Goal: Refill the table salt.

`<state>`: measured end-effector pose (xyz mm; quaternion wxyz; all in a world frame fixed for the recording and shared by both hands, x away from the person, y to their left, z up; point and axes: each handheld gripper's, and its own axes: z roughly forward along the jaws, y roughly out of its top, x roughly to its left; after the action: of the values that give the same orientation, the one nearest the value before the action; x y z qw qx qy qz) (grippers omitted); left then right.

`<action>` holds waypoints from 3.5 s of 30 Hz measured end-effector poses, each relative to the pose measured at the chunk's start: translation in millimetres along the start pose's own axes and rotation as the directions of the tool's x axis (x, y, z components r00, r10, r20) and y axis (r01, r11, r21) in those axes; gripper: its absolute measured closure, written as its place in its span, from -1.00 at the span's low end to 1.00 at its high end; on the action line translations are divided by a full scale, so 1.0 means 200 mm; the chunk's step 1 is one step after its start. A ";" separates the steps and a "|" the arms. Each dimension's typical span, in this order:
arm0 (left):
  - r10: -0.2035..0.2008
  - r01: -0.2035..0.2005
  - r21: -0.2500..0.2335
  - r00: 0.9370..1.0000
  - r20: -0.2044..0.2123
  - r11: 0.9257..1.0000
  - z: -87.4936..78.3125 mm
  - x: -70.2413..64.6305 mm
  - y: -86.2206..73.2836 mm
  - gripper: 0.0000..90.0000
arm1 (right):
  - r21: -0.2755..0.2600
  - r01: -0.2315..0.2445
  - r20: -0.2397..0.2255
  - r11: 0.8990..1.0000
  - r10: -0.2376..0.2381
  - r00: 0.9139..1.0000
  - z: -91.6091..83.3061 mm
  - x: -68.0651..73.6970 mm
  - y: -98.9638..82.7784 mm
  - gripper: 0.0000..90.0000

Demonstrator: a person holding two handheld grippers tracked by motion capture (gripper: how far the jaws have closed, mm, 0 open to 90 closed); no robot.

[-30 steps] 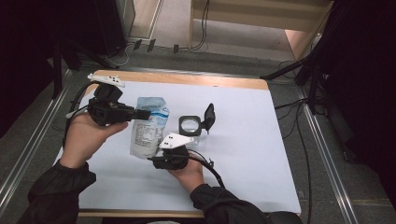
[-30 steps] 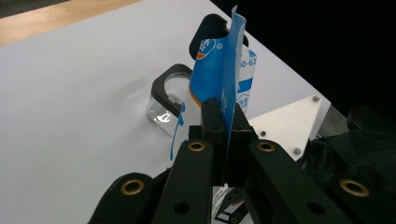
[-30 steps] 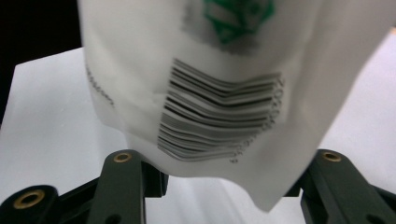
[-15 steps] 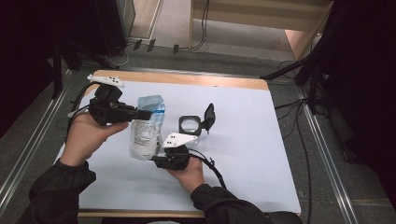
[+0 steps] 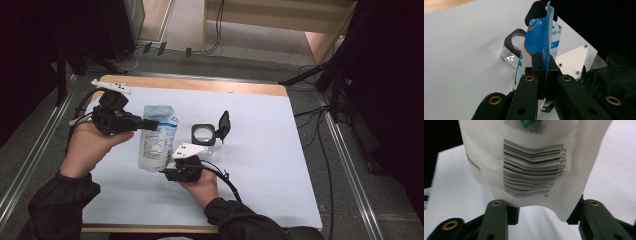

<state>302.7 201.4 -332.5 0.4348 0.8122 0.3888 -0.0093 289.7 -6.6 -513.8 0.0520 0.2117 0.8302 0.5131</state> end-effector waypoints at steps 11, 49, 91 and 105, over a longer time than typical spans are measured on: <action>0.000 0.000 -0.009 1.000 0.019 1.000 0.05 -0.01 0.00 0.99 | -0.008 0.026 -0.039 1.000 -0.027 0.999 0.00 0.04 0.00 0.49; -0.025 0.018 0.067 0.994 0.103 0.998 0.07 0.12 -0.05 0.85 | -0.075 -0.051 -0.138 0.996 0.041 0.990 -0.05 -0.01 0.01 0.69; -0.072 0.070 0.038 0.996 0.052 0.997 0.06 0.12 -0.07 1.00 | -0.046 -0.126 -0.128 0.991 0.119 0.985 -0.05 -0.04 0.01 0.57; -0.126 0.127 0.091 0.992 -0.010 0.988 0.16 0.08 -0.06 1.00 | -0.019 0.047 -0.063 0.999 -0.049 0.997 -0.02 0.06 0.02 0.15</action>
<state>316.9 192.1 -367.3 0.3949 0.8049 0.4398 -0.0528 278.3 -4.2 -507.1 0.0398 0.1748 0.8317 0.5255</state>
